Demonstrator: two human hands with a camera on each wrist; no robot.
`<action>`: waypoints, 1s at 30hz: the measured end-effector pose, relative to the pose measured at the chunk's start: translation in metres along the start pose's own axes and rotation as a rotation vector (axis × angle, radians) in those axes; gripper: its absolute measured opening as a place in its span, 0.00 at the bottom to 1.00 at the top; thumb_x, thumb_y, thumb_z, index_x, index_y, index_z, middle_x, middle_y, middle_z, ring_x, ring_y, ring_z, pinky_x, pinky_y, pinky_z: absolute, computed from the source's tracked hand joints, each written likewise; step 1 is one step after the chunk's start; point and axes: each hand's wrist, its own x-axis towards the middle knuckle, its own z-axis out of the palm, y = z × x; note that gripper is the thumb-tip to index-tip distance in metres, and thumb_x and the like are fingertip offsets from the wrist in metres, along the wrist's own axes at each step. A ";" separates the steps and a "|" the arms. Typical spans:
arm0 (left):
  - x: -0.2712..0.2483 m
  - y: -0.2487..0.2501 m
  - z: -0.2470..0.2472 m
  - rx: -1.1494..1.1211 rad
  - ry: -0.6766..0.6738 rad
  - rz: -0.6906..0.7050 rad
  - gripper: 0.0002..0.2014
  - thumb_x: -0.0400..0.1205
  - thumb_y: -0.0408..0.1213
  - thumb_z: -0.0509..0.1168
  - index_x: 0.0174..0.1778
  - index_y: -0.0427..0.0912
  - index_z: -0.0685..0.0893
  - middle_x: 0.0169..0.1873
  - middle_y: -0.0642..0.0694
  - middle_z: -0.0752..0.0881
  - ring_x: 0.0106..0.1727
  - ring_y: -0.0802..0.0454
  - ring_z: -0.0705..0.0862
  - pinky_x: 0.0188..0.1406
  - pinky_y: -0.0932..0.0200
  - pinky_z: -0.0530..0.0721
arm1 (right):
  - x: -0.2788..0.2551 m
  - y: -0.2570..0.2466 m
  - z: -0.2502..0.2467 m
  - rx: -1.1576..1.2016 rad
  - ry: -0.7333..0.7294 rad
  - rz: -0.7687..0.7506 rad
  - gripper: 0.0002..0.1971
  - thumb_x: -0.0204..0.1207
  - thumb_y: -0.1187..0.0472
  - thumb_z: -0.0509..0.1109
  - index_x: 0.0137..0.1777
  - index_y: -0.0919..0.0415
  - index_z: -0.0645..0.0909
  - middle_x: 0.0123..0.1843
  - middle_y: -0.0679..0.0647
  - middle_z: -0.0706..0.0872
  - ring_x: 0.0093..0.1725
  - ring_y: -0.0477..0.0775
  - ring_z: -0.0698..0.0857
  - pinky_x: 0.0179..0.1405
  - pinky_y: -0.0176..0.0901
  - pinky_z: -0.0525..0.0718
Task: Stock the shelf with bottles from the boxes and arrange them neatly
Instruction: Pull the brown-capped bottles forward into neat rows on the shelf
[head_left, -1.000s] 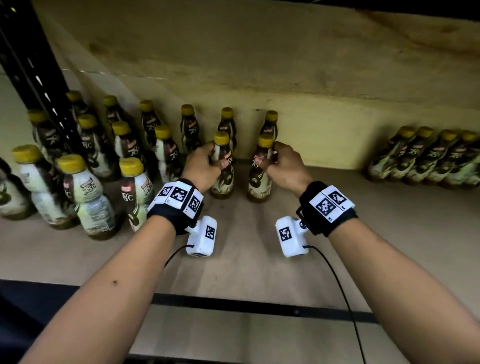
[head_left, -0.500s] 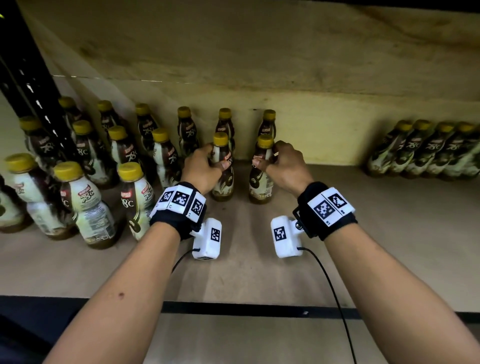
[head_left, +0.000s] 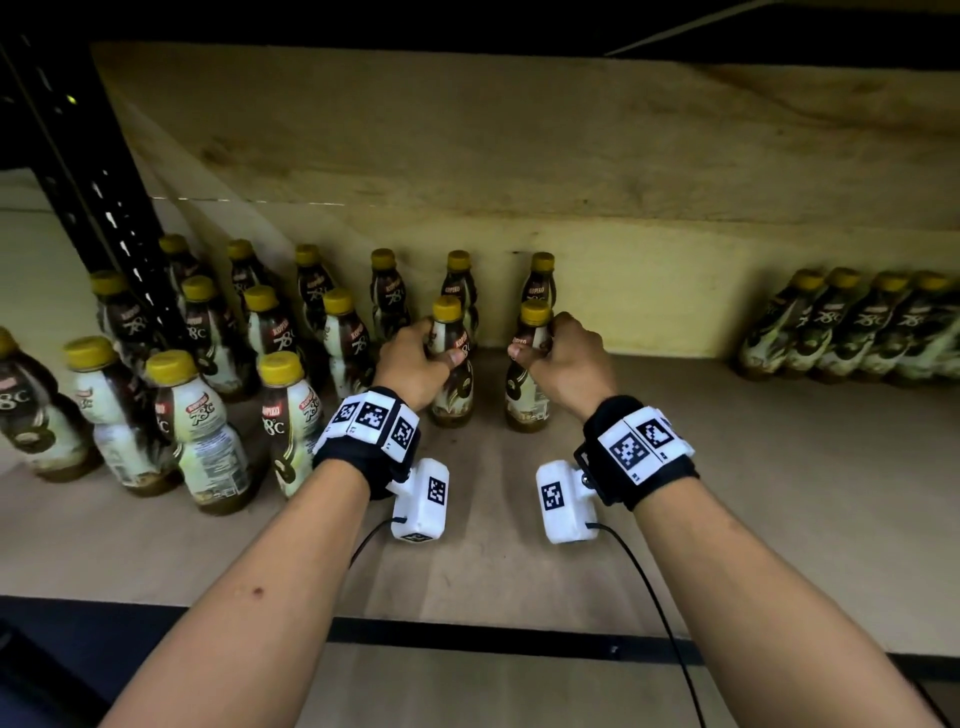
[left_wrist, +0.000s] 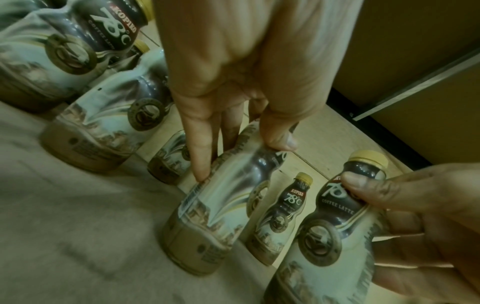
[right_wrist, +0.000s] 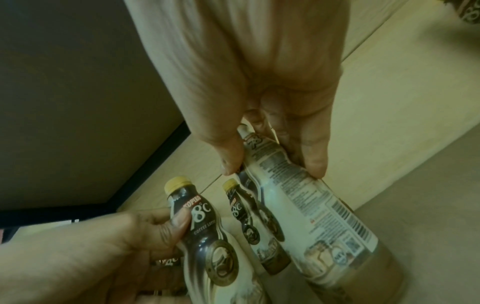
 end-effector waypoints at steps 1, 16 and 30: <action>0.000 0.001 -0.001 -0.007 -0.003 -0.003 0.18 0.79 0.40 0.71 0.64 0.45 0.83 0.61 0.43 0.87 0.67 0.42 0.81 0.69 0.54 0.75 | -0.001 -0.001 0.000 -0.034 0.008 -0.006 0.20 0.78 0.45 0.70 0.61 0.59 0.75 0.57 0.59 0.86 0.58 0.64 0.85 0.53 0.48 0.82; -0.001 -0.002 0.000 -0.086 -0.019 -0.013 0.18 0.78 0.40 0.72 0.64 0.46 0.83 0.60 0.44 0.87 0.65 0.44 0.83 0.70 0.48 0.77 | -0.004 -0.009 -0.004 -0.301 0.053 -0.021 0.23 0.79 0.43 0.66 0.61 0.63 0.75 0.59 0.63 0.84 0.60 0.68 0.82 0.50 0.48 0.75; 0.000 0.003 -0.004 -0.033 -0.046 -0.017 0.16 0.80 0.38 0.70 0.63 0.43 0.83 0.60 0.43 0.86 0.64 0.42 0.82 0.69 0.51 0.76 | -0.013 -0.004 -0.003 -0.180 0.082 0.019 0.22 0.79 0.44 0.68 0.59 0.63 0.78 0.57 0.62 0.85 0.56 0.67 0.84 0.51 0.50 0.82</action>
